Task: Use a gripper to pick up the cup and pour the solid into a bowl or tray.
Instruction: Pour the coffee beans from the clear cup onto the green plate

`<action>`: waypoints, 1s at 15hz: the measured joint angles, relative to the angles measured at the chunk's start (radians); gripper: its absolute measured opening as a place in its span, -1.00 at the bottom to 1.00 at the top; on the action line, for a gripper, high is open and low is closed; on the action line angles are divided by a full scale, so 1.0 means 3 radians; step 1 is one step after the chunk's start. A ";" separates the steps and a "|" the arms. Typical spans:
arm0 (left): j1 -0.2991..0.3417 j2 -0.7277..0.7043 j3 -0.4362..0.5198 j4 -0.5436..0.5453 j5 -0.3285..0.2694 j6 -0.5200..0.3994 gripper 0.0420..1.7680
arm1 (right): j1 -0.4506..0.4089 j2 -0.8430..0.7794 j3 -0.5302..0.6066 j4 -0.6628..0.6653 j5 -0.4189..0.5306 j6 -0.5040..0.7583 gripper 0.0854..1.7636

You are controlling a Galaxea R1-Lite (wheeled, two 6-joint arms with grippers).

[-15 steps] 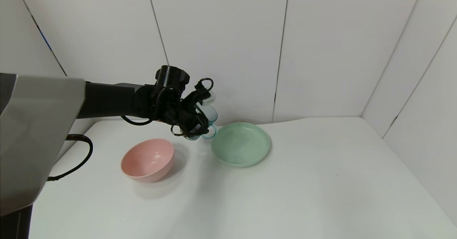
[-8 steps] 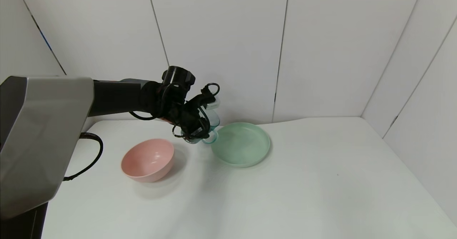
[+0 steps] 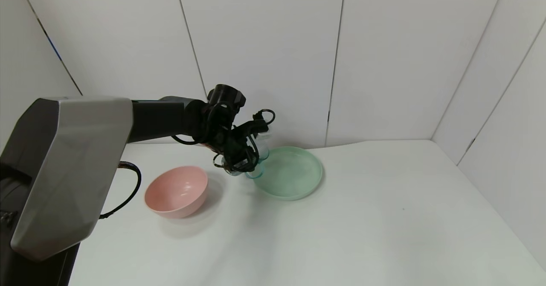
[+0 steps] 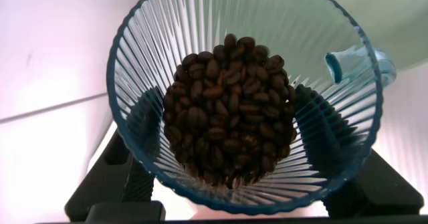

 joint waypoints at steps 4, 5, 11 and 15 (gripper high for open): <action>-0.0058 0.0038 -0.0011 0.0010 0.0154 0.0215 0.47 | 0.0000 0.0000 0.0000 0.0001 0.0000 0.0001 0.94; -0.0072 0.0046 -0.0013 0.0003 0.0218 0.0287 0.47 | 0.0000 0.0000 0.0000 0.0001 0.0001 0.0001 0.94; -0.0132 0.0056 -0.0020 -0.0006 0.0401 0.0573 0.47 | 0.0000 0.0000 0.0000 0.0000 0.0003 0.0000 0.94; -0.0138 0.0037 -0.0020 0.0019 0.0526 0.0817 0.47 | 0.0000 0.0000 0.0000 0.0001 0.0000 0.0001 0.94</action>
